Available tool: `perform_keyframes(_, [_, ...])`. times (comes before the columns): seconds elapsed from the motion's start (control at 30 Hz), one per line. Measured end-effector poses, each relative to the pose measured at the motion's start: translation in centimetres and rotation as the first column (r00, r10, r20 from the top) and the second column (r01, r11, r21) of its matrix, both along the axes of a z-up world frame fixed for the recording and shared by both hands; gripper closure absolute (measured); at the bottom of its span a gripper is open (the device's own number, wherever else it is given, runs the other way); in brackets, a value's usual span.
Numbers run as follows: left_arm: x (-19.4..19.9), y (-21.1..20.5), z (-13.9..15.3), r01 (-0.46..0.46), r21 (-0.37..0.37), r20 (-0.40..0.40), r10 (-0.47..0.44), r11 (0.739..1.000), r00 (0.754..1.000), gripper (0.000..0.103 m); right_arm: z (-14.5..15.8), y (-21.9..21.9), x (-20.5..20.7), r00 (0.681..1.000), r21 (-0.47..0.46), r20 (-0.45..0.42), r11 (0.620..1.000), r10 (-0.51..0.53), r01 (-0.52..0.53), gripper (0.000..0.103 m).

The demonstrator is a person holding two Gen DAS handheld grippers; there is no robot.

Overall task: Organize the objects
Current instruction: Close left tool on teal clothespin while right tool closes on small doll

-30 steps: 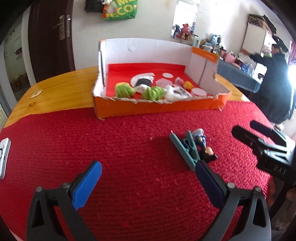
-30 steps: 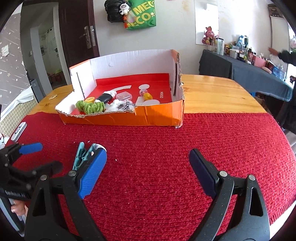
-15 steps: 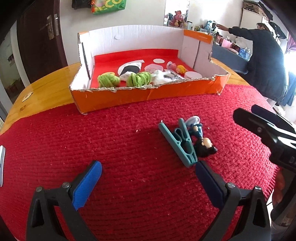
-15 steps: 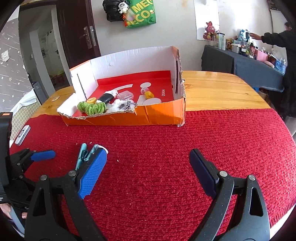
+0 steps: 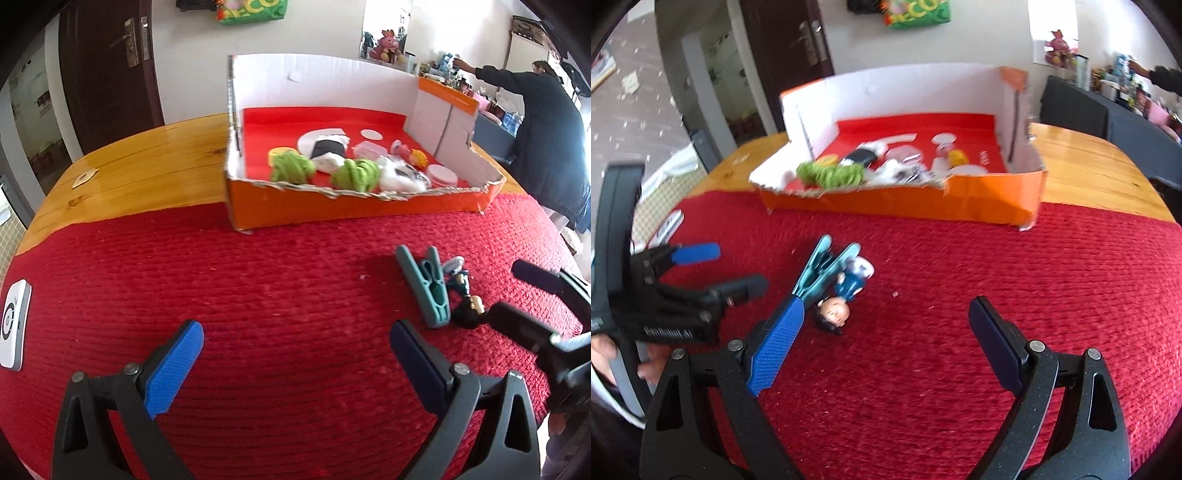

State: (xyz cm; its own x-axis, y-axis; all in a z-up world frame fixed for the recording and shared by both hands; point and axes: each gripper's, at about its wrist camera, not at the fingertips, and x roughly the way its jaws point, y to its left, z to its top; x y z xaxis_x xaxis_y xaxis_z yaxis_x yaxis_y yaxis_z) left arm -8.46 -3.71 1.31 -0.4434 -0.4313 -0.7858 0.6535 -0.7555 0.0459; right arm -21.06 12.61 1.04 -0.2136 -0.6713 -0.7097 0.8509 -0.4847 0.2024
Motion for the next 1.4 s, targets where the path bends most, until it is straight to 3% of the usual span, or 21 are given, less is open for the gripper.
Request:
perform_keyframes(0.2, [0.3,-0.2,0.2,0.012,0.009,-0.016,-0.012,1.000,1.000,0.000,-1.0,-1.4,0.3,0.999,0.087,-0.038,0.996,-0.014,0.017,0.012])
perform_keyframes(0.5, [-1.9,1.6,-0.2,0.107,0.028,-0.008,-0.107,0.994,0.994,0.000,-0.5,1.4,-2.6,0.996,0.052,-0.024,0.995,-0.086,0.088,0.012])
perform_keyframes(0.7, [-3.8,2.5,-0.4,0.145,0.018,0.006,-0.146,0.989,0.989,0.000,-0.1,2.0,-2.8,0.999,0.038,-0.030,0.998,-0.042,0.043,0.012])
perform_keyframes(1.07, [-4.9,1.6,-0.8,0.130,-0.024,0.051,-0.129,0.991,0.990,0.001,-0.9,0.3,-1.5,0.998,0.076,-0.021,0.996,0.058,-0.056,0.012])
perform_keyframes(1.23, [-4.6,0.4,-0.7,0.115,-0.021,0.052,-0.113,0.993,0.992,0.003,-1.0,-0.5,-1.7,0.997,0.114,-0.048,0.992,0.057,-0.052,0.012])
perform_keyframes(1.4, [-5.0,0.5,-0.5,0.176,-0.015,0.054,-0.175,0.984,0.983,0.009,-1.0,0.2,-2.9,0.999,0.098,-0.021,0.994,0.041,-0.038,0.012])
